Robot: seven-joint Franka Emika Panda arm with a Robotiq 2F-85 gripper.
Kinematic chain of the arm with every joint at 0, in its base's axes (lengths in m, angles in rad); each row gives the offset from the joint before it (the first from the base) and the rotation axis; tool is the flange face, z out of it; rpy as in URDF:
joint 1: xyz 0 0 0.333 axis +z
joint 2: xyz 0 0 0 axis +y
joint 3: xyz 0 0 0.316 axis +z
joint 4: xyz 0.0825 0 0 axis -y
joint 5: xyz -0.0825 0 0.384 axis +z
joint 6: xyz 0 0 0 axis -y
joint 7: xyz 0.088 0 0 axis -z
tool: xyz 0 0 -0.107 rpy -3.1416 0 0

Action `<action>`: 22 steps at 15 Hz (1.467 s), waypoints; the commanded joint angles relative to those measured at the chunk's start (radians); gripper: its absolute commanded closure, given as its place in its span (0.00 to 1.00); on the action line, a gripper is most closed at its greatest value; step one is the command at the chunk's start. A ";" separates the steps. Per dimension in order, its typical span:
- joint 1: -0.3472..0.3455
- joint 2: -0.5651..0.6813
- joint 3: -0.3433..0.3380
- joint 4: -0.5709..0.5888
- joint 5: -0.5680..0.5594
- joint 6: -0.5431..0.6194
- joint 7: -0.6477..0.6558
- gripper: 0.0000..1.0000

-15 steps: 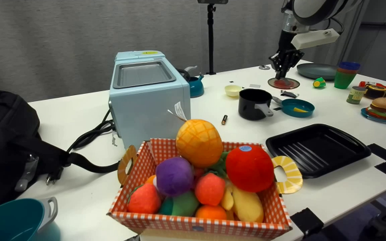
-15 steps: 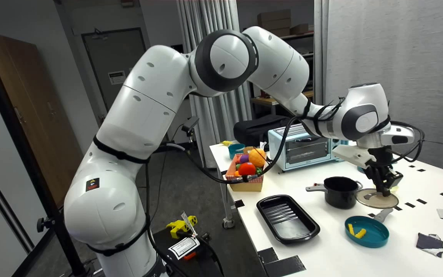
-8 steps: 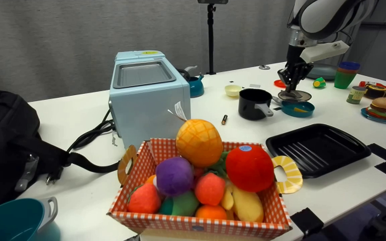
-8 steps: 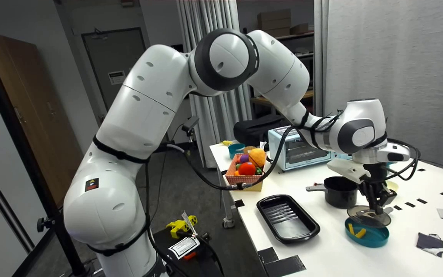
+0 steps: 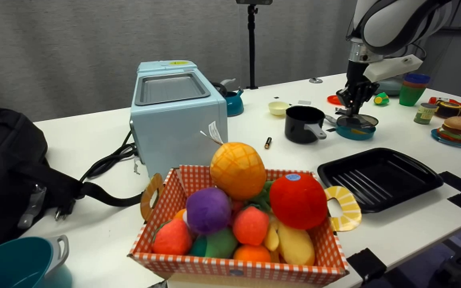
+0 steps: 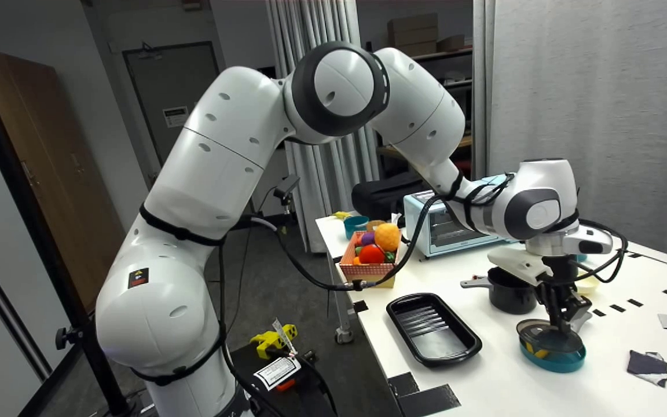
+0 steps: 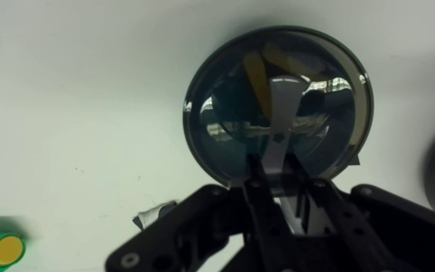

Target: Pick the lid on the black pot and put it on the blue pan

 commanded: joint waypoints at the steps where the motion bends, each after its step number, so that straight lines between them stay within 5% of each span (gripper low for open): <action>1: 0.002 -0.029 -0.005 -0.039 -0.028 0.013 0.002 0.56; 2: 0.001 -0.029 -0.005 -0.037 -0.029 0.013 0.000 0.56; 10: -0.007 -0.063 0.007 -0.028 -0.019 0.000 -0.016 0.00; 22: -0.022 -0.321 0.134 -0.068 0.056 -0.053 -0.109 0.00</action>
